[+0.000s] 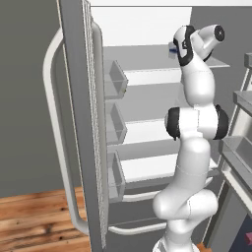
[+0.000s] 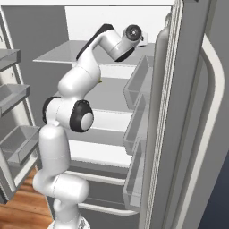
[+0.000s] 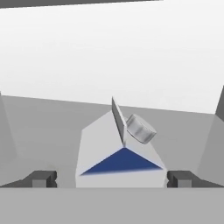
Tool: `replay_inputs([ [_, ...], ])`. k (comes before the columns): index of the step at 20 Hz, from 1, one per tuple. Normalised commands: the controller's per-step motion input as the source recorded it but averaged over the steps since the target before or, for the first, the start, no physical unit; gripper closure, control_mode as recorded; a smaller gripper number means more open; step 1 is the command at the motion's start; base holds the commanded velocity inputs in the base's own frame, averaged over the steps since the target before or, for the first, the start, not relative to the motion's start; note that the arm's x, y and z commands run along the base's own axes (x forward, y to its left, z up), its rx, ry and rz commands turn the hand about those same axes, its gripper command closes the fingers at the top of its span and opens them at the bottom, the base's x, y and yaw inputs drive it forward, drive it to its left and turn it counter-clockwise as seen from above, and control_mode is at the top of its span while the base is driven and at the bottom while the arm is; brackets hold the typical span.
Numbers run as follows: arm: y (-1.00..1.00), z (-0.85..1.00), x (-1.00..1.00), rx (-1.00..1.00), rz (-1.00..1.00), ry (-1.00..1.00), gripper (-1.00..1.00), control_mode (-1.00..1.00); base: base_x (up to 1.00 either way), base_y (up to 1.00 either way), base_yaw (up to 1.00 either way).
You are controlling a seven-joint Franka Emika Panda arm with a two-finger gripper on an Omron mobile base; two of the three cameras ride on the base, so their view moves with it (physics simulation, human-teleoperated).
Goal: Take out the milk from the fridge and place it on the tray on the counter. Then take the sugar cube near the tray and place it in the tray.
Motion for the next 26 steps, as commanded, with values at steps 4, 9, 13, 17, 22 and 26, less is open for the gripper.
replay_inputs([
  [4, 0.0, -0.03, 0.1, 0.0, 0.0, 0.0, -1.0, -1.0, 0.0, 0.0, 0.0],
  [9, 0.0, -0.01, 0.12, 0.0, 0.0, 0.0, -1.0, -1.0, 0.0, 0.0, 0.0],
  [13, 0.0, -0.04, 0.17, 0.0, 0.0, 0.0, -1.0, -1.0, 0.0, 0.0, 0.0],
  [17, 0.0, -0.04, 0.15, 0.0, 0.0, 0.0, -1.0, -1.0, 0.0, 0.0, 0.0],
  [22, 0.0, -0.03, 0.09, 0.0, 0.0, 0.0, -1.0, -1.0, 0.0, 0.0, 0.0],
  [26, 0.0, -0.02, 0.02, 0.0, 0.0, 0.0, 1.0, -1.0, 0.0, 0.0, 0.0],
])
